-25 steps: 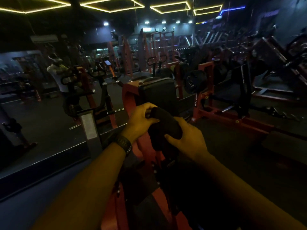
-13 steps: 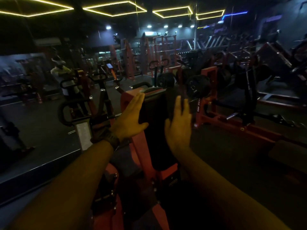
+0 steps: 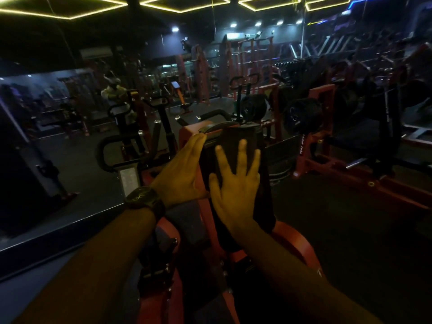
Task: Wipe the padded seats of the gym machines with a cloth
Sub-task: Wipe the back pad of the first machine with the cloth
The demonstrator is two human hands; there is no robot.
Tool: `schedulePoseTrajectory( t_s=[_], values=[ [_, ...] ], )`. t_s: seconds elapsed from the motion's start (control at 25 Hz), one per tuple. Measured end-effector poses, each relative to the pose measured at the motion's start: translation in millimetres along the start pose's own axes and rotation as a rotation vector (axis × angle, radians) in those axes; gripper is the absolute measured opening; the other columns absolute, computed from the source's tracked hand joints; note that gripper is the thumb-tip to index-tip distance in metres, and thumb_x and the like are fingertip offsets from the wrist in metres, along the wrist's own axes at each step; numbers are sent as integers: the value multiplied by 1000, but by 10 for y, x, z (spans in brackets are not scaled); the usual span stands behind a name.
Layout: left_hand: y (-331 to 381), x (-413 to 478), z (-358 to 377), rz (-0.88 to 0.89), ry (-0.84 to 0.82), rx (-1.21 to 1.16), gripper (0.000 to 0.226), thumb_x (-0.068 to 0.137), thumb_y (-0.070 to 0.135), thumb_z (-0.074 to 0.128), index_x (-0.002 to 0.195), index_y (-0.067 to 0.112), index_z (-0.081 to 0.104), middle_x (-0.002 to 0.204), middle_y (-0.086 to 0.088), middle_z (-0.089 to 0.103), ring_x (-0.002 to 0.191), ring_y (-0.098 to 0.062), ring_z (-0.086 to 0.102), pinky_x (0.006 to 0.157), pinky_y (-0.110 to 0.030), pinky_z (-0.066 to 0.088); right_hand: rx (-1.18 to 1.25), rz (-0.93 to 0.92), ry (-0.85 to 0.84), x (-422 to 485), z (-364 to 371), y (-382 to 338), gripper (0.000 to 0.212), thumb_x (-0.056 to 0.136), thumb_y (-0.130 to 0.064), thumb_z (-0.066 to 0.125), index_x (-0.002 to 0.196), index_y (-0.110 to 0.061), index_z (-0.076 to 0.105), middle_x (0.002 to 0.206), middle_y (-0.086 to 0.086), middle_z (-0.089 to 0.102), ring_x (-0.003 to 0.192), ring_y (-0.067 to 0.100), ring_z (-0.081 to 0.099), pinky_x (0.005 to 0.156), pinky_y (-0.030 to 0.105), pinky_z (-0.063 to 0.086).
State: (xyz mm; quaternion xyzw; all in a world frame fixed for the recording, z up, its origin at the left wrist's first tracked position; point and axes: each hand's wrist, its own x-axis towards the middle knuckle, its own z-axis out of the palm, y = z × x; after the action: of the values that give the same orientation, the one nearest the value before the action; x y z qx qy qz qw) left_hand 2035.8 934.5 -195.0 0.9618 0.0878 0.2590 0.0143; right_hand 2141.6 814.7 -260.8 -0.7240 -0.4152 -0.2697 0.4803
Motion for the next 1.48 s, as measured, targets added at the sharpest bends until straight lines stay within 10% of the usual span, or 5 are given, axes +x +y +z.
schedulePoseTrajectory(
  t_s=[0.44, 0.6, 0.76, 0.92, 1.48],
  values=[
    [-74, 42, 83, 24, 82, 2, 129, 71, 63, 77, 160, 7, 1, 165, -4, 1, 153, 1, -10, 123, -17, 2, -98, -416, -47, -1, -29, 263, 67, 85, -44, 55, 151, -39, 41, 163, 1, 24, 137, 41, 36, 95, 58, 42],
    [-133, 59, 83, 18, 9, -13, 142, 62, 55, 90, 161, 16, -4, 165, 4, -8, 153, -5, -9, 124, -28, 6, 129, 365, 69, 217, -32, -91, 75, 84, -42, 51, 155, -40, 29, 163, 3, 21, 142, 38, 26, 106, 64, 36],
    [-239, 82, 120, 121, 40, -44, 138, 65, 61, 86, 161, 11, 0, 168, -3, -1, 156, -16, -4, 127, -39, 10, -114, -242, 57, 158, 5, 166, 65, 91, -44, 51, 153, -35, 33, 159, 5, 30, 137, 37, 35, 102, 52, 36],
    [-246, 116, 165, 159, 45, -83, 143, 61, 65, 86, 159, 21, -8, 166, 3, -10, 155, -8, -14, 126, -38, 6, 89, 306, 133, 260, 11, -88, 76, 87, -39, 52, 158, -31, 26, 162, 4, 26, 141, 32, 31, 112, 53, 33],
    [-210, 119, 260, 150, 103, -51, 151, 48, 62, 91, 158, 23, -5, 164, 2, -7, 154, -16, -13, 124, -48, 7, 149, 135, 115, 599, -104, 392, 64, 92, -33, 54, 154, -34, 37, 162, -1, 27, 145, 27, 30, 116, 50, 31]
  ],
)
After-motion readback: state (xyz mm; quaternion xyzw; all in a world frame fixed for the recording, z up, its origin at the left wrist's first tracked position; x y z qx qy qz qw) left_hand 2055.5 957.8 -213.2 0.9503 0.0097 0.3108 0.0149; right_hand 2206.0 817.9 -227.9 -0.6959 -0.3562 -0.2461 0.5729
